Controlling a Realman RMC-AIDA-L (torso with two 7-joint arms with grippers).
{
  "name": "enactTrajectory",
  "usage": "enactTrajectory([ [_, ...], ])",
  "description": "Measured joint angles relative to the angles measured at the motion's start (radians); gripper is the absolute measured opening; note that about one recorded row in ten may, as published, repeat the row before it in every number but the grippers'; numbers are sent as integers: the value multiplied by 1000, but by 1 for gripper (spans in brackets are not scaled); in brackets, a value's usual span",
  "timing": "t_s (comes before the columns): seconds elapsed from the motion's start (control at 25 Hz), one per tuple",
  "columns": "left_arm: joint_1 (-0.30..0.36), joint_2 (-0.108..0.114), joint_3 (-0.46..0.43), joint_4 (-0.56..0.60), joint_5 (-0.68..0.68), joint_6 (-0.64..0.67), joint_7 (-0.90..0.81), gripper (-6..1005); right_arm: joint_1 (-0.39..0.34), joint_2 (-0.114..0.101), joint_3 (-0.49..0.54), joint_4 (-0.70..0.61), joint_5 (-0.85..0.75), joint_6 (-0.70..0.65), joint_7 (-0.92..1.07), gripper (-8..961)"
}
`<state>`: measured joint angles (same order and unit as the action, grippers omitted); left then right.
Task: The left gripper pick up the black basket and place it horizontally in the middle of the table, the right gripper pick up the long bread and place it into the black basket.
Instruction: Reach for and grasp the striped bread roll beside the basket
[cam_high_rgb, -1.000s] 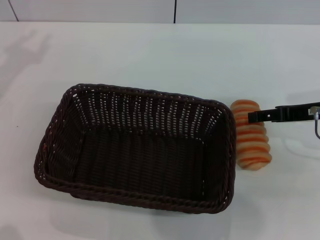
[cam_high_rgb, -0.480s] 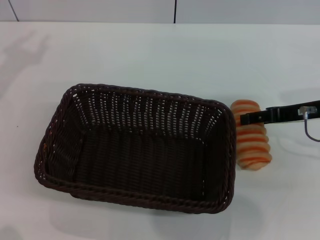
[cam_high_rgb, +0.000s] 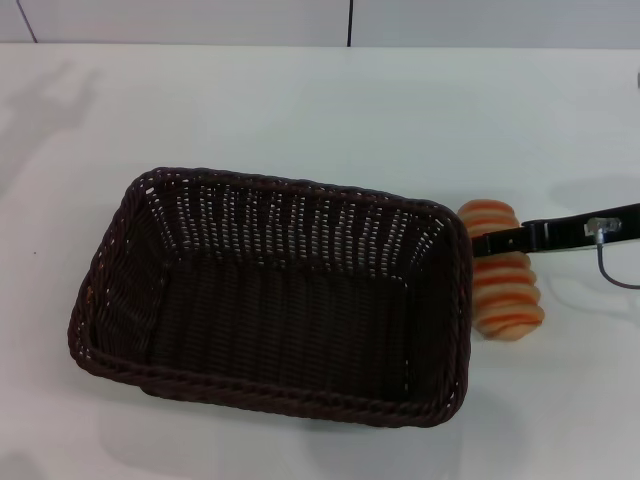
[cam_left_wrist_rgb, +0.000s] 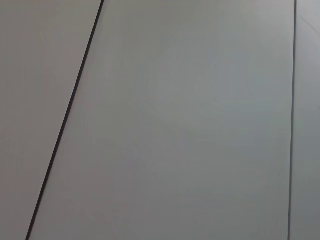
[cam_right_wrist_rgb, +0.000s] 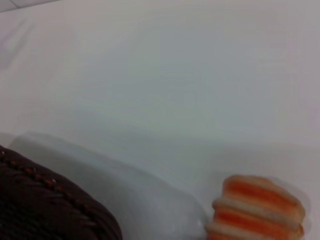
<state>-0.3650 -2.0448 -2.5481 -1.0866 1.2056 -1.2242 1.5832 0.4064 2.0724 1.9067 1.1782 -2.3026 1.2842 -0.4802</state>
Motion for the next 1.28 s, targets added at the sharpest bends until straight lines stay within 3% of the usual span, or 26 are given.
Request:
enactTrajectory([
  [0.76,0,0,0,-1,-11,-2,8,453,19,-2,6,-24,-20,10,19,752],
  [1.16,3,0,-1,-1,-20,-12,10,453,25,-3,8,-26,-22,16,21,693],
  [1.28,3,0,-2,-1,-23,-12,10,453,25,-3,10,-26,-22,17,21,613],
])
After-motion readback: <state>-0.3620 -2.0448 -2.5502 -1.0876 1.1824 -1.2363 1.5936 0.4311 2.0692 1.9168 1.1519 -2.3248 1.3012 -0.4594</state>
